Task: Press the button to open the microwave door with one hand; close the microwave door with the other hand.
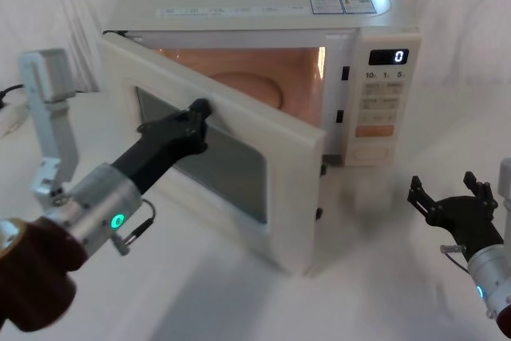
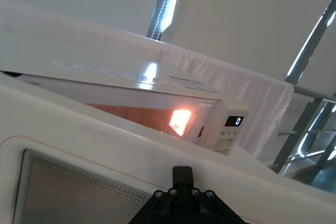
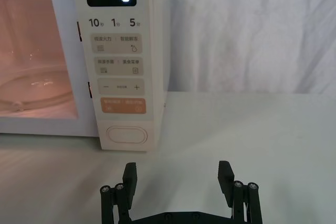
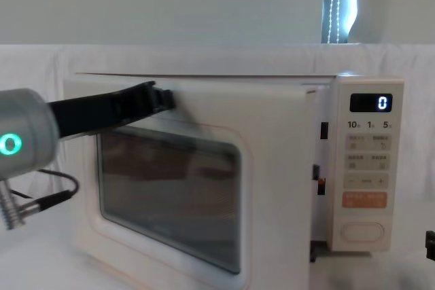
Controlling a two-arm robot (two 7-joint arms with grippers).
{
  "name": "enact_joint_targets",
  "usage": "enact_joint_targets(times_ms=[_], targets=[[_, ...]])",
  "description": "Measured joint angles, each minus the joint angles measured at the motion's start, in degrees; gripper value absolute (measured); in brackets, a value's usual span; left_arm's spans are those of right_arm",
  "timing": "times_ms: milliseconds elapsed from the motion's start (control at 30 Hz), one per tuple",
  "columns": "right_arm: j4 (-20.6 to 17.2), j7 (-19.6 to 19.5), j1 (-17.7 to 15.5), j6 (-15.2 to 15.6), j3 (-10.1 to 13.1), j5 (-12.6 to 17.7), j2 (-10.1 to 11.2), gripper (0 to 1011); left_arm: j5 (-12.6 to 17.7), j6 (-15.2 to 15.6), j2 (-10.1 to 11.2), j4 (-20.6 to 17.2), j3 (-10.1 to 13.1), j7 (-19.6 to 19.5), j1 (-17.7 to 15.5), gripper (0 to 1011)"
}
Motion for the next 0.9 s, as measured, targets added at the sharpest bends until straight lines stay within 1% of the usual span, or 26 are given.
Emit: enact_joint_targets(times_ms=[33,67,100,200,233,400,567,633,900], targets=[[0.0,0.0,0.0,0.0,0.0,0.0,0.0,1002,0.4,0.0,-0.2,1.0,0.9,0.4,-1.2,0],[0.0,0.0,0.0,0.0,0.0,0.0,0.0,1002,0.4,0.0,-0.2,1.0,0.9,0.4,-1.2,0],[0.0,0.0,0.0,0.0,0.0,0.0,0.0,1002,0.7,-0.1,-0.5,1.9,1.7,0.8,-2.3,0],[0.0,0.0,0.0,0.0,0.0,0.0,0.0,1002,1.1,-0.1,-0.9,3.1,2.6,1.3,-3.7,0],[0.0,0.0,0.0,0.0,0.0,0.0,0.0,1002,1.3,-0.1,-1.2,3.9,3.3,1.7,-4.6,0],[0.0,0.0,0.0,0.0,0.0,0.0,0.0,1002,2.0,-0.2,-2.1,6.5,4.9,2.7,-7.2,0],[0.0,0.0,0.0,0.0,0.0,0.0,0.0,1002,2.4,-0.1,-2.8,8.2,5.7,3.4,-8.8,0],[0.0,0.0,0.0,0.0,0.0,0.0,0.0,1002,2.9,0.0,-3.4,9.5,6.1,3.9,-10.0,0],[0.0,0.0,0.0,0.0,0.0,0.0,0.0,1002,4.5,0.4,-5.1,12.9,6.7,5.5,-13.0,0]])
